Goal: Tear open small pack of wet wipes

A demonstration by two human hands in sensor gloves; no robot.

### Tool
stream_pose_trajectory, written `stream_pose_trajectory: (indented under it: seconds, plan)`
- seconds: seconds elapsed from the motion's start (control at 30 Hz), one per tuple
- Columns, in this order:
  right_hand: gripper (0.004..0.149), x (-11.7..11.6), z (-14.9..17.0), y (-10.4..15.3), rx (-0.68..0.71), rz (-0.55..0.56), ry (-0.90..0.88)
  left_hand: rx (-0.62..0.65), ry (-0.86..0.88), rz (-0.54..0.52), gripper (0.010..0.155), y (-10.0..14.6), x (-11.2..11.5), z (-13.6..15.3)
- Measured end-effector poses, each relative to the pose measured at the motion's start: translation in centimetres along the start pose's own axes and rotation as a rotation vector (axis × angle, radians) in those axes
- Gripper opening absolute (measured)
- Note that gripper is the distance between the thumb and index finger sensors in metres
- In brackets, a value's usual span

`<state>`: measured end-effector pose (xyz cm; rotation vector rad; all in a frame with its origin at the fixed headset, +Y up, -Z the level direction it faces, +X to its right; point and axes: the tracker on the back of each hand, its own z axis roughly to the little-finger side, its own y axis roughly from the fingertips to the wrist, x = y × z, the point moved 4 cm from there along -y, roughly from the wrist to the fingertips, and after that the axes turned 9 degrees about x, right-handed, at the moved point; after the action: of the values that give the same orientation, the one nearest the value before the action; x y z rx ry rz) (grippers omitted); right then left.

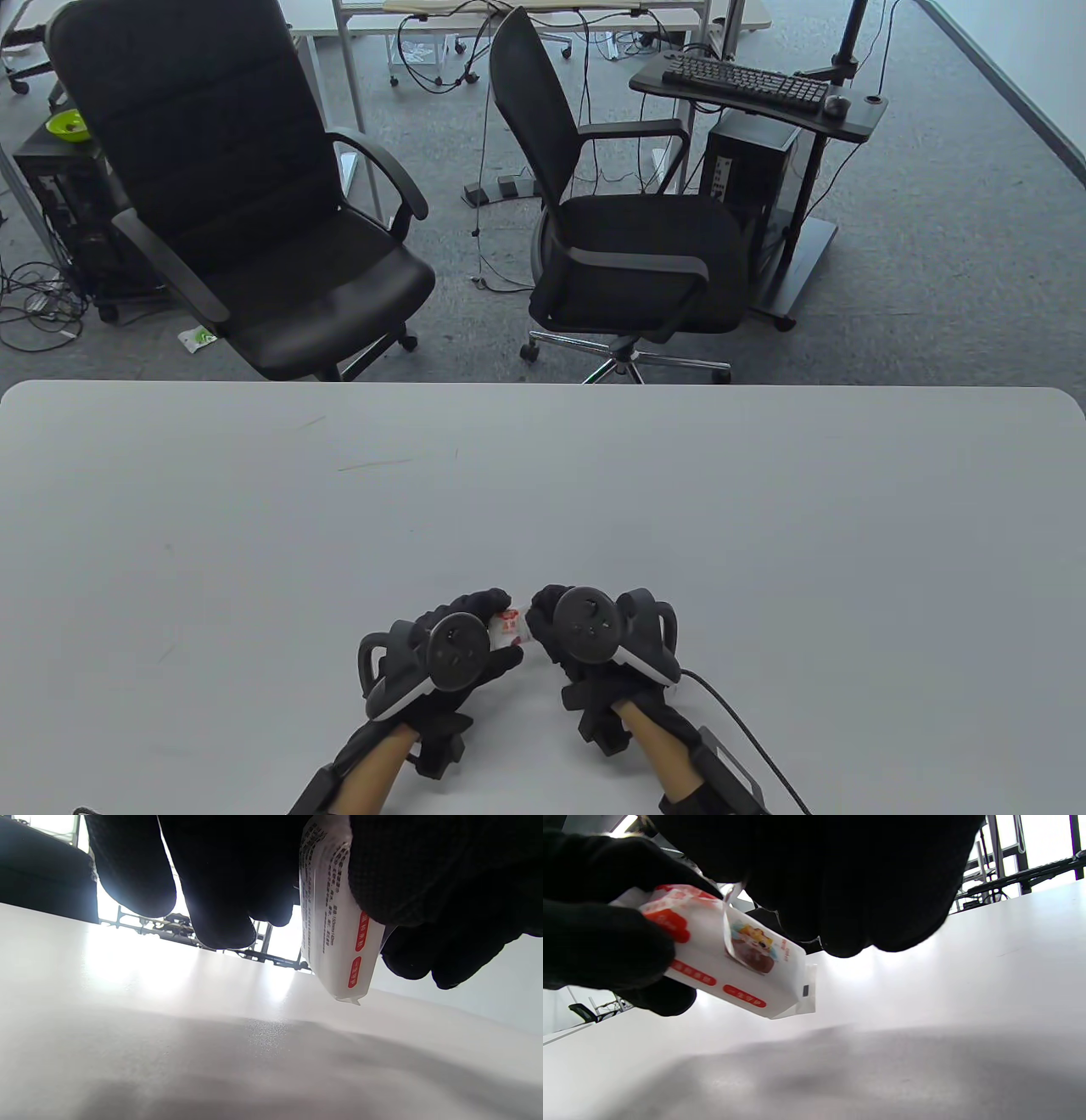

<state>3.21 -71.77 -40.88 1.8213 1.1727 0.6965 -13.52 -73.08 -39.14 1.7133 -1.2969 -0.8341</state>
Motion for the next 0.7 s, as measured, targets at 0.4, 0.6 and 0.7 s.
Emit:
stream_pose_trajectory:
  seconds: [0.4, 0.6, 0.7]
  plan:
    - [0.032, -0.4, 3.5, 0.6, -0.087, 0.01, -0.114, -0.045, 0.005, -0.007, 0.069, 0.2, -0.4, 1.0]
    - [0.051, -0.3, 4.5, 0.7, -0.096, -0.122, -0.073, -0.052, 0.039, -0.013, 0.069, 0.3, -0.7, 1.5]
    - [0.061, 0.3, 5.4, 1.0, -0.086, -0.268, -0.019, -0.048, 0.055, -0.017, 0.068, 0.3, -1.0, 1.4]
